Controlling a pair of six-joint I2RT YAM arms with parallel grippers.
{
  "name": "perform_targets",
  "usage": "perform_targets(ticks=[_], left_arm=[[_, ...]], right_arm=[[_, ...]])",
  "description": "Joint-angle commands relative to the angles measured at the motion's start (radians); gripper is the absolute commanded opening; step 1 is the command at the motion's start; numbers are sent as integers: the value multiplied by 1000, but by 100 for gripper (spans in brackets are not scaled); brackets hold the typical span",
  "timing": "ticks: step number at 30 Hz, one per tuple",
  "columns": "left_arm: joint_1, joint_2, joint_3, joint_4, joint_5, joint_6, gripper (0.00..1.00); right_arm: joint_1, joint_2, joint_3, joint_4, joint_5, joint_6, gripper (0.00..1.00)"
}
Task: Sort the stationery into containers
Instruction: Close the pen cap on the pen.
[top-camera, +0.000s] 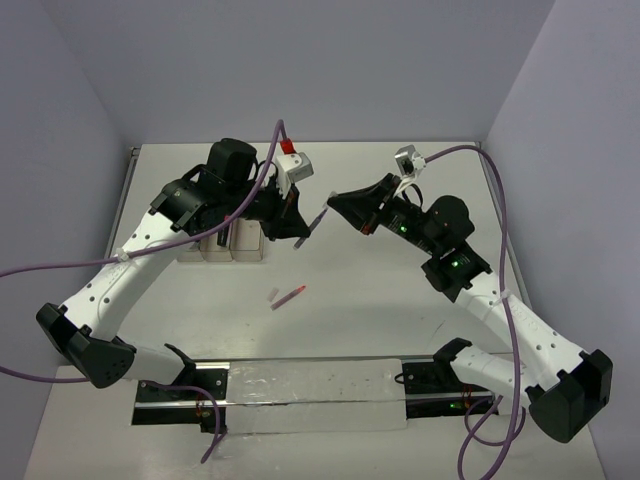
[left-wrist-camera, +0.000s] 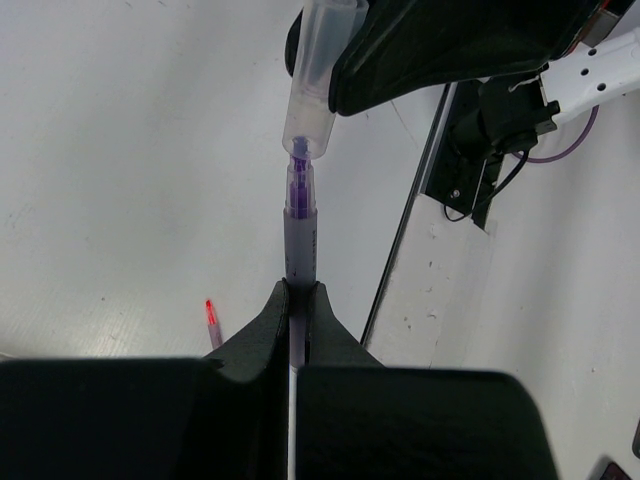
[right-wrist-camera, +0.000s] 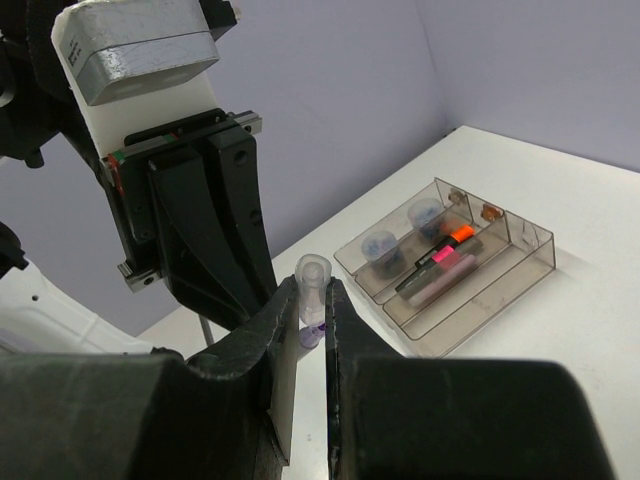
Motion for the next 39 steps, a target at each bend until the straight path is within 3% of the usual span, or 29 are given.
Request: perform_targets(ticks=[1,20,39], left_arm=[[5,-9,46,48,-1,-10,0],[5,-14,20,47,-13,-10,0],[5,-3,63,60,-21,-16,0]], right_arm=[[6,16,8,58,-12,16,0],[-10,-32,20,-15,38,-31,0],[-7,53,-38,131,-28,103,0]])
